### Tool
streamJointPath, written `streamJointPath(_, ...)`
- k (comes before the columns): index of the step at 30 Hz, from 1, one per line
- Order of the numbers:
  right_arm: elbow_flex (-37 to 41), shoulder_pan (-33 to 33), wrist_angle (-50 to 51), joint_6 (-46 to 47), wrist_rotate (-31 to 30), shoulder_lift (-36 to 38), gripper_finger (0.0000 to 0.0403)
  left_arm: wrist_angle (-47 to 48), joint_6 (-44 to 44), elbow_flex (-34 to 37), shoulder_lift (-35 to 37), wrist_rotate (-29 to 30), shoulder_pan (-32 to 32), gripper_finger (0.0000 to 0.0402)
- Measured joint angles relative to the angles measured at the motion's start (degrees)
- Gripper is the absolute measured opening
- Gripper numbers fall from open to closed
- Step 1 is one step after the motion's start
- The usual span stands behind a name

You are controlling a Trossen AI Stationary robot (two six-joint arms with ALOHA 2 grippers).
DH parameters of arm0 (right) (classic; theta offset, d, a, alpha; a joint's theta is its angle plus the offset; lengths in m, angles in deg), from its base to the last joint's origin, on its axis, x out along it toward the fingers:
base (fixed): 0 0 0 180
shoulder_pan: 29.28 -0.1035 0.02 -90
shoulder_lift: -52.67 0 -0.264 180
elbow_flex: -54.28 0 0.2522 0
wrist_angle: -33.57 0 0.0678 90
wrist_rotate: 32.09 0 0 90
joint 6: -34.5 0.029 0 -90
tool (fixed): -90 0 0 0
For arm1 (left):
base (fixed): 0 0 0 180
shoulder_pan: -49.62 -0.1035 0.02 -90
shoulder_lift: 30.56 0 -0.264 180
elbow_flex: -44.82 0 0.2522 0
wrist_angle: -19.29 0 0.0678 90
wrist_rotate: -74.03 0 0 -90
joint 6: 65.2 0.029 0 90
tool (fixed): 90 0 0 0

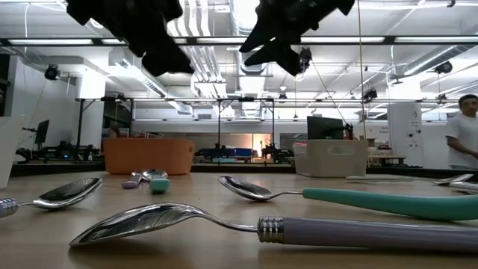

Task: Sort silverware by color (type)
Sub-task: Put the bottom left blue patterned spoon into the orange bin

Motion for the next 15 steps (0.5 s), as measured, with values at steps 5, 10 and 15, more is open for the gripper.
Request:
streamJointPath(5, -2.8, -3.6, 6.6, 6.9, -0.1, -2.4, 0.0123, -5.8, -1.3, 1.9, 0.7, 0.0, 2.2, 0.0123)
streamJointPath(10, -3.2, -9.0, 13.6, 16.6, 0.0, -3.6, 0.0123, -5.3, -1.9, 3.0, 2.1, 0.0, 4.1, 0.0123)
streamJointPath(15, -2.0, -16.8, 23.8, 25.9, 0.1, -4.8, 0.012, -5.5, -2.9, 3.6, 2.8, 0.0, 5.9, 0.0123)
